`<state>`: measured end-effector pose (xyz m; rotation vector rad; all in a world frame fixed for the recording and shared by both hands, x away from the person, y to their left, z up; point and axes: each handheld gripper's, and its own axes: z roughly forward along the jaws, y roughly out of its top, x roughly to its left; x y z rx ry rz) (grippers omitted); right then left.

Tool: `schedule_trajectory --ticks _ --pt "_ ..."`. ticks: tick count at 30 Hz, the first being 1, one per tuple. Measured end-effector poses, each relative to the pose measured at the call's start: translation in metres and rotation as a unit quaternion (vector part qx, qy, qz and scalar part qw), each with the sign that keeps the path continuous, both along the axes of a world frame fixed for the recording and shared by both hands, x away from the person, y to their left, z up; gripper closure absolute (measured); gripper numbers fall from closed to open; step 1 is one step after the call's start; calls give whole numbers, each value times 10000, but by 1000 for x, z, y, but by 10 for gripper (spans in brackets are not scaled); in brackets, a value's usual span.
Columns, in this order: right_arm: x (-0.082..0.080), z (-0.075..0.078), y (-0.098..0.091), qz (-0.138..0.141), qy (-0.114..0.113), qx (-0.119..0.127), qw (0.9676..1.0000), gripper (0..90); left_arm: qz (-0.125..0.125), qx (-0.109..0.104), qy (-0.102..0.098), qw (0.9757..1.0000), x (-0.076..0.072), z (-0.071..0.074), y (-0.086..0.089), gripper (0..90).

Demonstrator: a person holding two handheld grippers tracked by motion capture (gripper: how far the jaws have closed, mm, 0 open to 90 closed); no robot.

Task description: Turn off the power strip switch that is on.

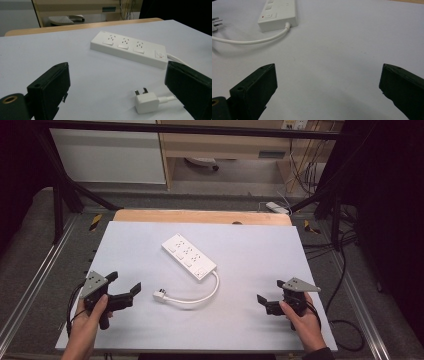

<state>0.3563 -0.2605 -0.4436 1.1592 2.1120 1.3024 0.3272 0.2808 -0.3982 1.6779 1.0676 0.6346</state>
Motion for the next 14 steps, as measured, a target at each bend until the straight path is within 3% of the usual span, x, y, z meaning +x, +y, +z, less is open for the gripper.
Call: schedule_trajectory --ticks 8,10,12,14 --pt "0 -1 0 -16 16 -68 10000 21 136 -30 254 9996 -13 -22 -1 71" --pt "0 -2 1 -21 52 -85 9999 21 72 -6 328 9994 -17 -27 -1 71" --pt "1 -3 1 -35 68 -149 9999 21 90 45 368 9993 -19 -30 -1 63" --pt "2 -5 2 -79 126 -249 9996 22 166 119 282 9994 -18 -29 -1 70"
